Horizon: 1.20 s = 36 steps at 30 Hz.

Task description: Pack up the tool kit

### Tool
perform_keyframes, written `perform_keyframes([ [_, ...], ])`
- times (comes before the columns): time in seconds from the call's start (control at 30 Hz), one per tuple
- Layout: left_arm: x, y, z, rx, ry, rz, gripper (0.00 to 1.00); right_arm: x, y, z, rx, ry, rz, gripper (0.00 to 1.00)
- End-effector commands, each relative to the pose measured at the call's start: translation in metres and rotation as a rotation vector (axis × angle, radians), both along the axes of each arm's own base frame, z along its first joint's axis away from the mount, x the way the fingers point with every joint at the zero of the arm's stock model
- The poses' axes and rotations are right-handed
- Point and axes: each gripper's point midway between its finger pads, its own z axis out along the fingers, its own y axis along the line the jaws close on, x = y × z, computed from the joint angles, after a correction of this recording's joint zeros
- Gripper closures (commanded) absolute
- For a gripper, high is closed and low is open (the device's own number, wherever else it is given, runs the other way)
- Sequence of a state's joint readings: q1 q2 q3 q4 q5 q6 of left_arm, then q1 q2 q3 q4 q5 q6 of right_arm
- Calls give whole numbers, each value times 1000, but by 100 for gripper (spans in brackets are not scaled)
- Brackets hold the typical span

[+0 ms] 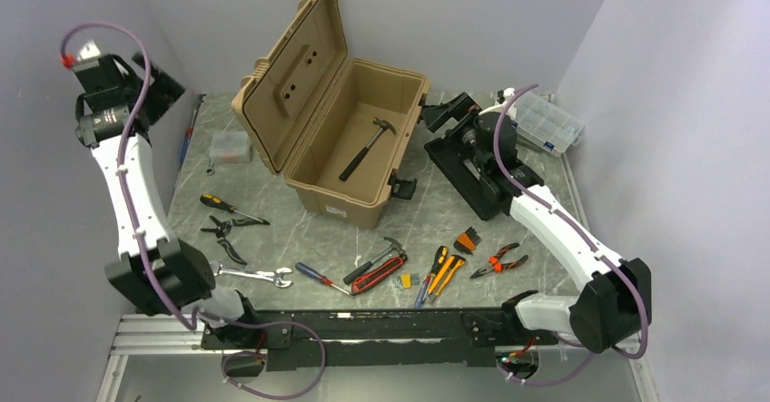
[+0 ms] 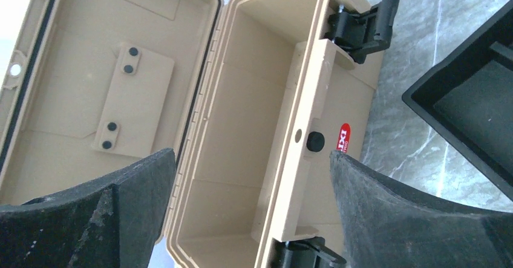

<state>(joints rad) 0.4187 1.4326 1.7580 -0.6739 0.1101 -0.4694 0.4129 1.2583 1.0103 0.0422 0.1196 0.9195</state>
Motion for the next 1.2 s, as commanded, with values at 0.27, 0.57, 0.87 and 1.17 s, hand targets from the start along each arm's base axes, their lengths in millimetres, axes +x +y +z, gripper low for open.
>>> perform_keyframes([
  [0.27,21,31,-145,-492,321,351,1,-10,0,14,-19,-53,55,0],
  [0.57,48,31,-223,-596,516,484,1,-7,5,-2,0,-33,75,0],
  [0.87,74,26,-248,-578,577,560,1,-2,1,-18,18,-10,83,0],
  [1.17,90,-11,-261,-607,617,636,2,5,-10,-22,51,-4,83,1],
])
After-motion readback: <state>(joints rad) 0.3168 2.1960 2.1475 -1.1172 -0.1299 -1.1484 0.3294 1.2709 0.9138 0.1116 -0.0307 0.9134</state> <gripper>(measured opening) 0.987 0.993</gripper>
